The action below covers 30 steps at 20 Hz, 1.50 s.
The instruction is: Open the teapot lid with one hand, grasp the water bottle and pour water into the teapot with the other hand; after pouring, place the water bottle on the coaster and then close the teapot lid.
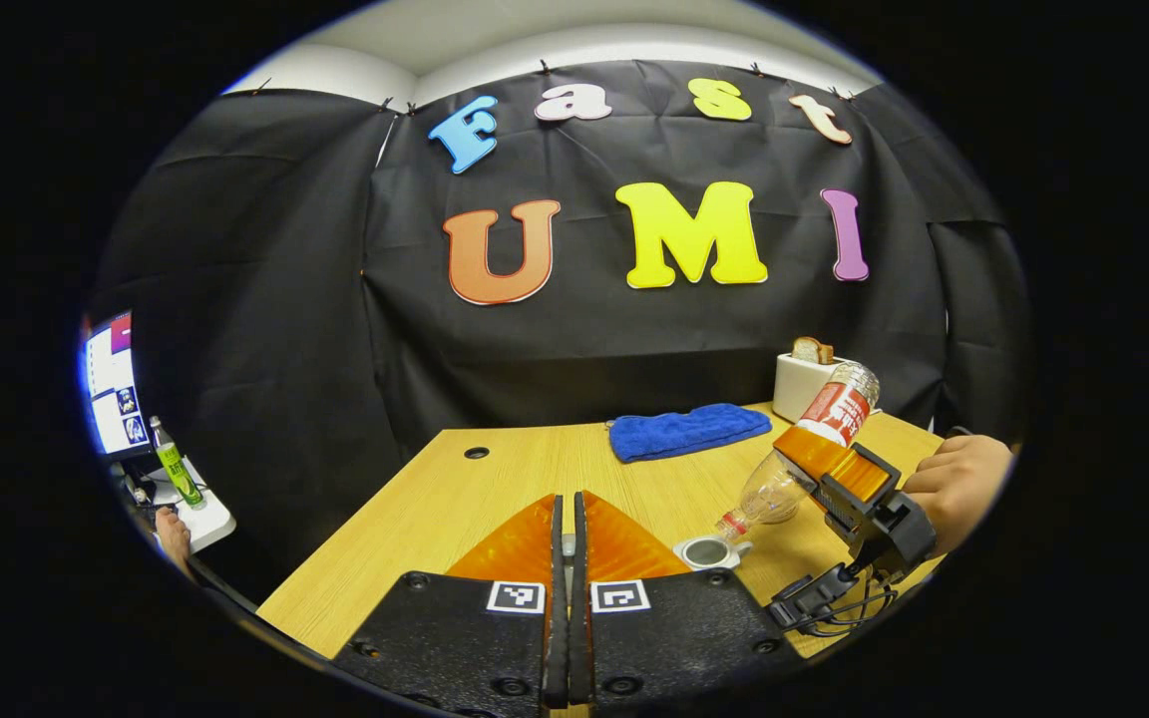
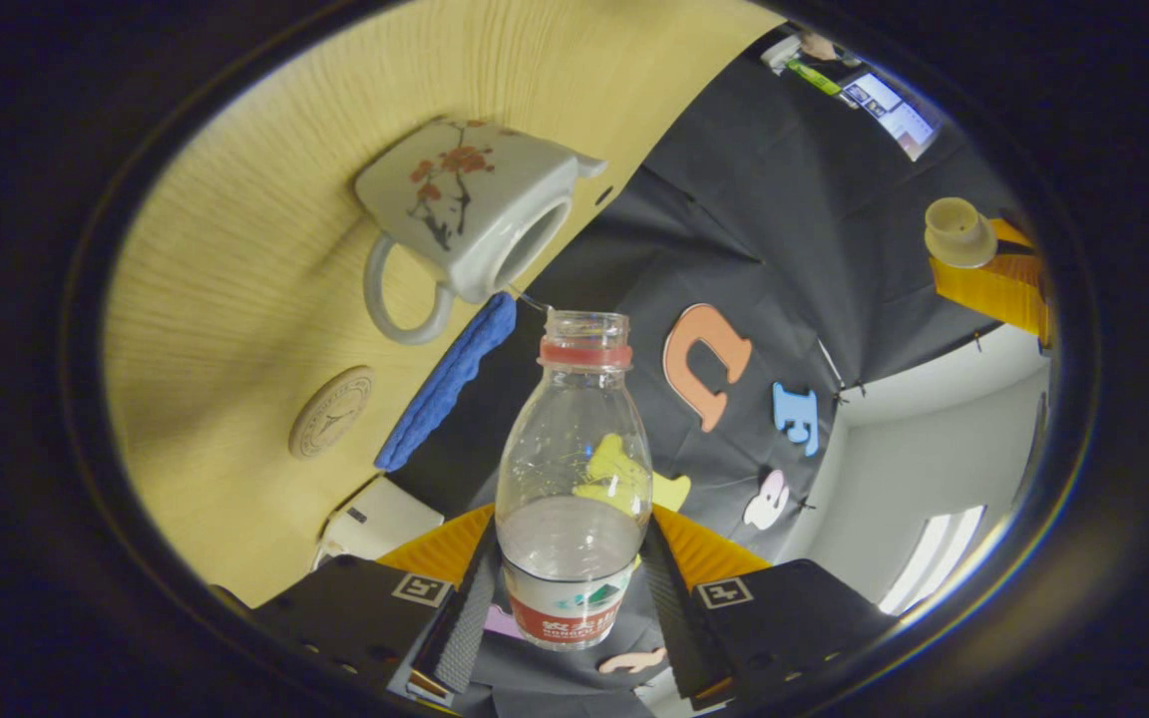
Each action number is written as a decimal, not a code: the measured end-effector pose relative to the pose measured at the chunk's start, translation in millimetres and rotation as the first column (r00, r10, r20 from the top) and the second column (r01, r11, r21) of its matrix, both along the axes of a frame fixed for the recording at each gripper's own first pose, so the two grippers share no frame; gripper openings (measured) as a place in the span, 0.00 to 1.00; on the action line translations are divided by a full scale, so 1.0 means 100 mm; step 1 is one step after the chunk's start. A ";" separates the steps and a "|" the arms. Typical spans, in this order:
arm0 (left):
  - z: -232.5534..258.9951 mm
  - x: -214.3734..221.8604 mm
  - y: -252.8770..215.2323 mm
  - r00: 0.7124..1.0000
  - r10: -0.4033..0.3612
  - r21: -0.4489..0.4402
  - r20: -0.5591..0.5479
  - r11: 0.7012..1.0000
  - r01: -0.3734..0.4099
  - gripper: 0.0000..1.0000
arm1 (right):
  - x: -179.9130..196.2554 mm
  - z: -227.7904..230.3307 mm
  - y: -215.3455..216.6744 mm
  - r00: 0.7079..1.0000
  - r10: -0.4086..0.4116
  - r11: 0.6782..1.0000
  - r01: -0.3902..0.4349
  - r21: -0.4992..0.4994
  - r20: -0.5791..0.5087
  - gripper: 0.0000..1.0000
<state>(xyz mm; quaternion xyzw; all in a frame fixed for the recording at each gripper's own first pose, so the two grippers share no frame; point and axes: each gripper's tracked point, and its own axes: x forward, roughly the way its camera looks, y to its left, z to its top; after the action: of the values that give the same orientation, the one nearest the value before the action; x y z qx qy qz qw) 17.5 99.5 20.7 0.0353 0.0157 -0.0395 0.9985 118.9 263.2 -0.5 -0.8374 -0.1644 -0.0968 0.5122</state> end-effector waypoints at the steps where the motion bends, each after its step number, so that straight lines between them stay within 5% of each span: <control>1: -0.01 0.00 0.00 1.000 0.001 0.002 -0.001 1.000 -0.001 0.03 | 0.00 0.01 0.01 1.000 0.004 1.000 -0.004 -0.002 0.003 0.75; 10: 0.01 0.00 0.02 1.000 0.009 -0.003 0.003 1.000 -0.009 0.04 | 0.02 0.01 -0.02 1.000 0.012 1.000 -0.012 0.007 0.006 0.74; 13: 0.01 0.00 0.04 1.000 0.010 -0.007 0.002 1.000 -0.010 0.04 | 0.03 -0.11 -0.05 0.996 0.052 0.986 -0.040 0.159 -0.068 0.74; 19: -0.02 0.02 0.04 1.000 0.018 0.002 -0.005 1.000 -0.018 0.04 | 0.04 -0.11 -0.13 0.984 0.133 0.898 -0.070 0.434 -0.117 0.74; 23: 0.02 0.00 0.00 1.000 0.006 -0.024 0.009 1.000 -0.006 0.04 | 0.15 -0.23 -0.32 0.967 0.186 0.741 -0.021 0.671 -0.176 0.74; 30: 0.01 0.02 -0.06 1.000 -0.002 -0.022 0.009 1.000 0.002 0.04 | 0.27 -0.10 -0.57 0.936 0.320 0.301 0.049 0.952 -0.149 0.76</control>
<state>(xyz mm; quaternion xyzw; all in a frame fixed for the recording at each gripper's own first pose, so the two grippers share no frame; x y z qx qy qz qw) 19.1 93.9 21.7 0.0246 0.0110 -0.0404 0.9988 146.4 205.9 -10.1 -0.3637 -0.0643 0.0032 0.9293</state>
